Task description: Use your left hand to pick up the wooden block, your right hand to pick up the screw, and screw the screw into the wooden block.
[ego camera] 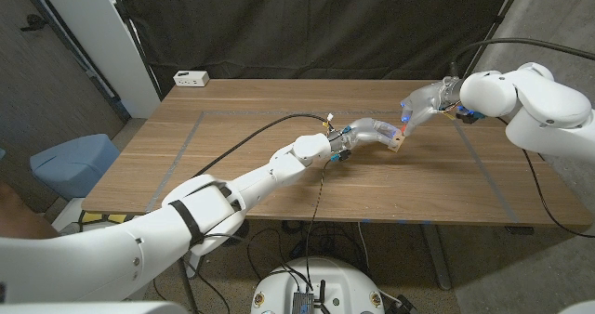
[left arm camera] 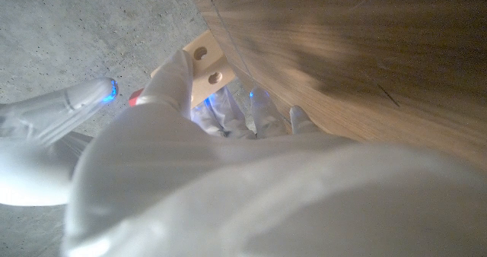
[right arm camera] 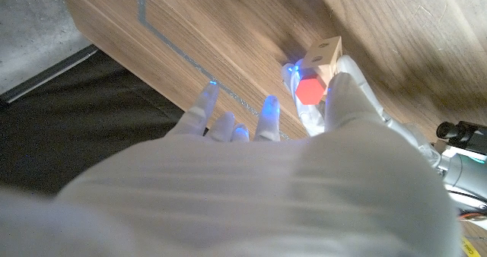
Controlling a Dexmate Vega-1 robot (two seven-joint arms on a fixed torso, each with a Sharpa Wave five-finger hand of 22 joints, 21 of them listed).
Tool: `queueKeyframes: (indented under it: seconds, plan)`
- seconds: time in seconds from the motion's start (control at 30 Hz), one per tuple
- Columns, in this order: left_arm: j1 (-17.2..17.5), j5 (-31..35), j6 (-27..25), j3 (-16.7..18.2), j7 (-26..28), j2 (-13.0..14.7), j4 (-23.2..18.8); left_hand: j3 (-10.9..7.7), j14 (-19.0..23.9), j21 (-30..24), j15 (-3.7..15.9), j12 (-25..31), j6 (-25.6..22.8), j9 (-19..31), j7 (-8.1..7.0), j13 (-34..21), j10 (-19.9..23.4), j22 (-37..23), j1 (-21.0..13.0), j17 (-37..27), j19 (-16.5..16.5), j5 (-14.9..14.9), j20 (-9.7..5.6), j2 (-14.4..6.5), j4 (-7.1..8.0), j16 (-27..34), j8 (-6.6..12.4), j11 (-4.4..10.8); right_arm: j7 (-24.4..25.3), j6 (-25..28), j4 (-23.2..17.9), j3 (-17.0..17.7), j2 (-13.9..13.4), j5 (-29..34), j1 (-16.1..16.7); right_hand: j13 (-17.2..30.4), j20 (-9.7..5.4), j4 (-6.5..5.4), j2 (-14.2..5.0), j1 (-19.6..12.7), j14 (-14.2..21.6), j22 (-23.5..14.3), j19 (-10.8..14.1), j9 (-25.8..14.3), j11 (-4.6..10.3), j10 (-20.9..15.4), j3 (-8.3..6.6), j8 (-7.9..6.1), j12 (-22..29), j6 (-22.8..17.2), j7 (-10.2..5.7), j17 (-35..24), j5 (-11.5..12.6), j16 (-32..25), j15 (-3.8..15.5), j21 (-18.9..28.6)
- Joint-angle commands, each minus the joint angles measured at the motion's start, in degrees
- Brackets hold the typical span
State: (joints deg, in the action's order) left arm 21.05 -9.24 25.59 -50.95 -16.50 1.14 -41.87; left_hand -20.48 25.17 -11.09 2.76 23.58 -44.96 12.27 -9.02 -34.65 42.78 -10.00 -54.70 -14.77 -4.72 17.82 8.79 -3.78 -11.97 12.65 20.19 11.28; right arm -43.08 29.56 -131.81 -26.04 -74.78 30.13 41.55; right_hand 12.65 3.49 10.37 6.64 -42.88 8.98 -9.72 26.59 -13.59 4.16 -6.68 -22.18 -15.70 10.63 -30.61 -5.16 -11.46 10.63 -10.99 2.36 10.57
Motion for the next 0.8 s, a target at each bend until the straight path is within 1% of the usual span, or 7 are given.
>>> queueKeyframes:
  seconds: [0.03,0.13,0.2,0.37,0.5,0.57,0.8]
  plan:
    - [0.47,0.3,-0.54,-0.16,0.34,0.6,-1.54,-3.07,0.52,-0.46,3.22,0.64,-3.66,0.32,1.34,-0.29,0.77,-0.31,2.45,-0.13,-0.21,0.58,-0.13,-2.86,3.08,0.24,0.52,0.12,2.55,-0.12,-0.48,1.59,-1.18,0.25,2.46,0.18,-0.76,-0.15,0.27,-1.32,0.37,-0.15,0.28,-0.36,0.9,-0.65,-0.61,-0.95,0.59,-1.64,-0.49,-0.2,0.51,-0.61,2.29,0.43]
    - [0.55,0.38,-0.68,-0.18,0.5,0.68,-1.8,-3.07,0.56,-0.46,3.24,0.65,-3.71,0.32,1.26,-0.3,0.77,-0.31,2.43,-0.12,-0.23,0.58,-0.16,-2.83,3.05,0.25,0.53,0.08,2.95,-0.24,-0.5,1.93,-1.29,0.03,2.8,0.17,-1.04,-0.33,0.37,-1.6,0.71,-0.15,0.47,-0.52,1.49,-1.0,-0.74,-1.57,0.72,-2.67,-0.66,-0.29,0.53,-0.82,2.57,0.5]
    - [0.57,0.45,-0.77,-0.21,0.61,0.71,-1.9,-3.05,0.6,-0.45,3.19,0.66,-3.7,0.32,1.2,-0.31,0.77,-0.31,2.46,-0.12,-0.21,0.56,-0.14,-2.81,3.06,0.26,0.53,0.11,3.5,-0.4,-0.45,2.28,-1.38,-0.36,3.14,0.17,-1.07,-0.42,0.4,-1.74,0.91,-0.15,0.54,-0.6,1.54,-1.14,-0.81,-1.94,0.77,-3.31,-0.58,-0.33,0.54,-0.94,2.9,0.52]
    - [0.55,0.47,-0.84,-0.25,0.62,0.66,-1.9,-3.04,0.57,-0.44,3.16,0.69,-3.67,0.32,1.28,-0.34,0.79,-0.31,2.5,-0.13,-0.2,0.55,-0.07,-2.82,3.09,0.24,0.51,0.14,4.22,-0.81,-0.18,2.46,-1.29,-0.69,3.47,0.15,-1.41,-0.63,0.37,-2.08,1.45,-0.15,0.9,-0.82,2.27,-2.28,-1.05,-2.96,1.15,-5.07,-0.59,-0.46,0.54,-1.23,3.37,0.61]
    - [0.45,0.48,-0.81,-0.3,0.54,0.56,-1.69,-3.06,0.58,-0.45,3.22,0.66,-3.65,0.32,1.33,-0.35,0.69,-0.31,2.54,-0.15,-0.22,0.55,-0.11,-2.89,3.14,0.24,0.5,0.05,4.67,-1.1,0.13,2.39,-1.08,-0.78,3.58,0.14,-1.7,-0.71,0.34,-2.28,1.81,-0.15,1.09,-0.92,2.25,-2.79,-1.2,-3.48,1.29,-5.96,-0.59,-0.52,0.54,-1.4,3.57,0.66]
    - [0.42,0.46,-0.82,-0.32,0.5,0.49,-1.57,-3.07,0.62,-0.45,3.25,0.67,-3.67,0.32,1.25,-0.34,0.71,-0.31,2.57,-0.11,-0.24,0.55,-0.12,-2.83,3.14,0.22,0.51,0.01,5.01,-1.28,0.25,2.51,-1.07,-1.03,3.76,0.13,-1.78,-0.76,0.34,-2.38,1.91,-0.15,1.17,-0.96,2.84,-3.08,-1.27,-3.69,1.36,-6.27,-0.6,-0.55,0.53,-1.44,3.66,0.67]
    - [0.38,0.52,-0.85,-0.37,0.57,0.43,-1.48,-3.08,0.63,-0.45,3.19,0.64,-3.72,0.33,1.34,-0.24,0.76,-0.31,2.57,-0.12,-0.25,0.55,-0.15,-2.87,3.14,0.22,0.53,0.05,6.41,-1.1,0.1,2.97,-1.27,-1.34,4.61,0.11,-1.95,-0.86,0.18,-2.8,2.38,-0.15,1.43,-1.05,2.93,-3.74,-1.59,-4.52,1.47,-7.7,-0.69,-0.64,0.54,-1.64,4.17,0.7]
